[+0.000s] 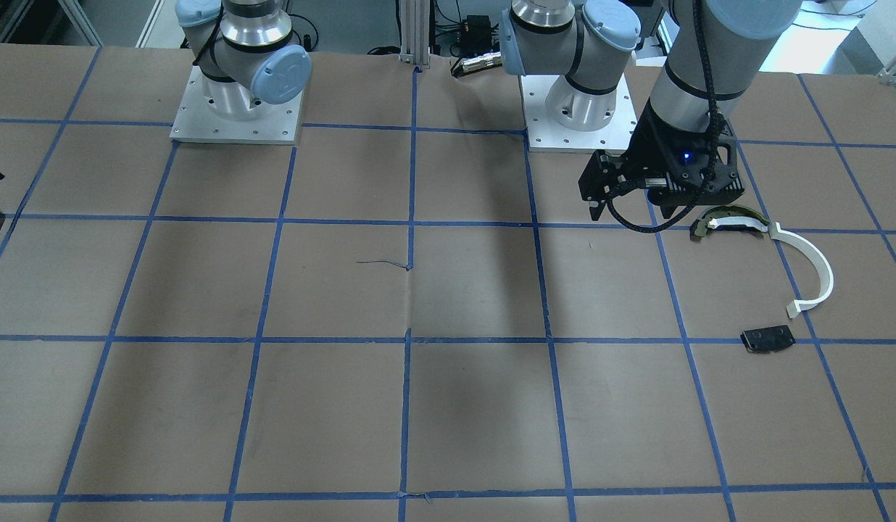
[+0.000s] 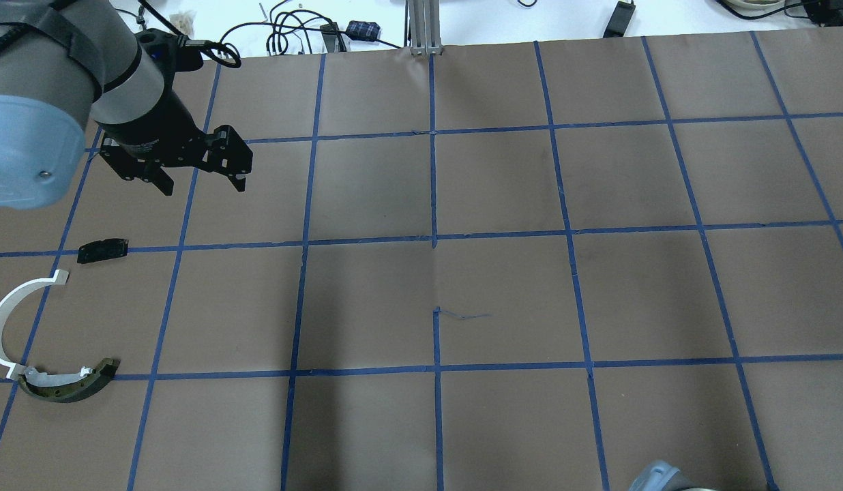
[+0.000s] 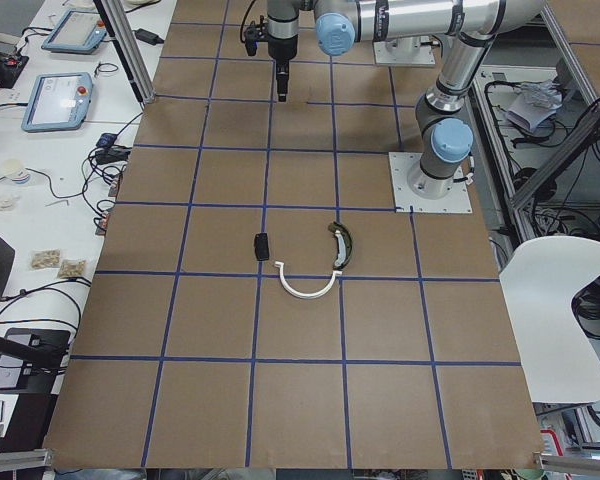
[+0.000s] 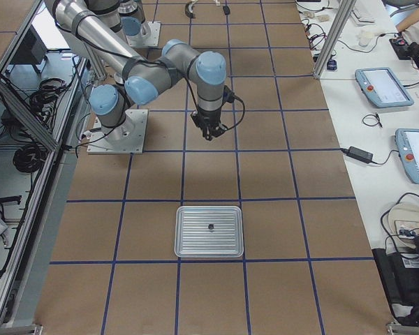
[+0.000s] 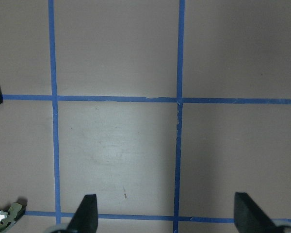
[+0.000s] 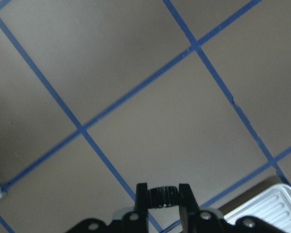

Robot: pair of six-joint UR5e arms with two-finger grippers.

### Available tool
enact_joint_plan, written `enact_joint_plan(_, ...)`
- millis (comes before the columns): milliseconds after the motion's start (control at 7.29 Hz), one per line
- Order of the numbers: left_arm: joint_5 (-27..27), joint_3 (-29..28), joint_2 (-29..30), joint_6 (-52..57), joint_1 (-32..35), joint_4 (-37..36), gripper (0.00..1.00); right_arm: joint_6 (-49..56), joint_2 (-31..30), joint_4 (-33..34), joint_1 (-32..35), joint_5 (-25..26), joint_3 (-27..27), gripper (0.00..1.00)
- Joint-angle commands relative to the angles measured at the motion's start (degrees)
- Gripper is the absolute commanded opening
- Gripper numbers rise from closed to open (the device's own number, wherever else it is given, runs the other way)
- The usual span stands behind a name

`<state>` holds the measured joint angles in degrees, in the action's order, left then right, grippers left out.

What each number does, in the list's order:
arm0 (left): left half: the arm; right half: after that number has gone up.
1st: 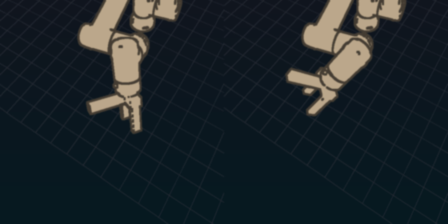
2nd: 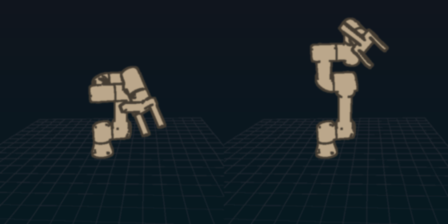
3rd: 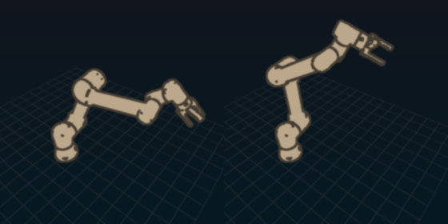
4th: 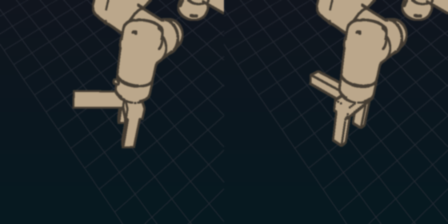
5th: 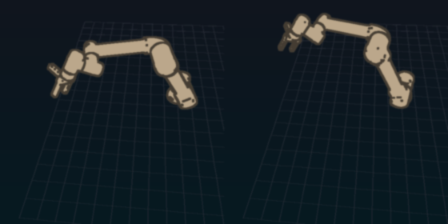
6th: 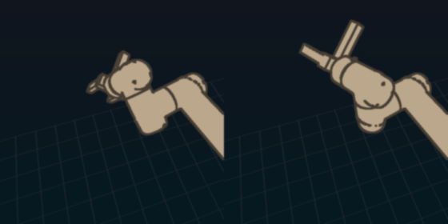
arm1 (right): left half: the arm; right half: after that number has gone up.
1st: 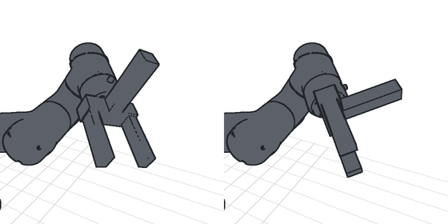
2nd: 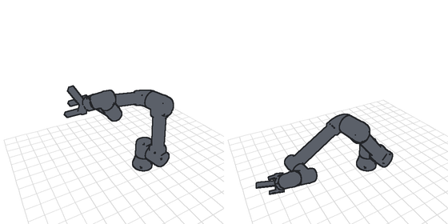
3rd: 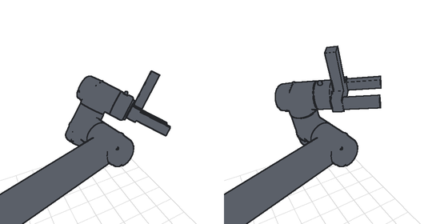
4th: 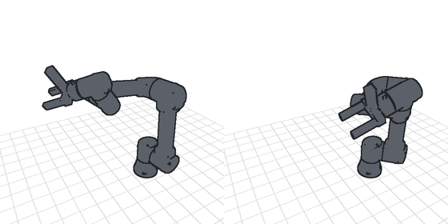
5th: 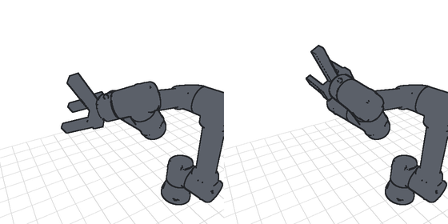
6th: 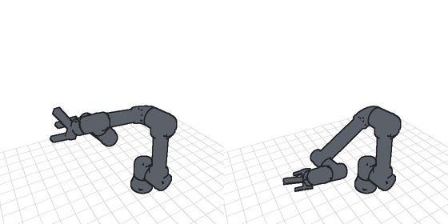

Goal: Place bearing gear from tray to pile

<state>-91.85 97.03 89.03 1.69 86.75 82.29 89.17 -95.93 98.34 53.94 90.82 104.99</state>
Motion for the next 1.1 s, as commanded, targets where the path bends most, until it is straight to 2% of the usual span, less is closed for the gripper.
enact_joint_plan(0,0.0,0.0,0.0,-0.1,0.1,0.1,1.0,-23.2,-1.5,-1.1,16.5,1.0,-2.2,0.27)
enact_joint_plan(275,0.0,0.0,0.0,0.0,0.0,0.1,1.0,-49.7,2.1,0.5,28.5,-0.9,-4.3,0.27)
enact_joint_plan(686,0.0,0.0,0.0,0.1,0.0,0.0,1.0,-82.8,16.6,13.1,44.9,-5.6,-9.2,0.29)
enact_joint_plan(961,0.0,0.0,0.0,0.1,0.0,0.1,1.0,-104.0,27.9,29.1,54.5,-5.7,-9.2,0.29)
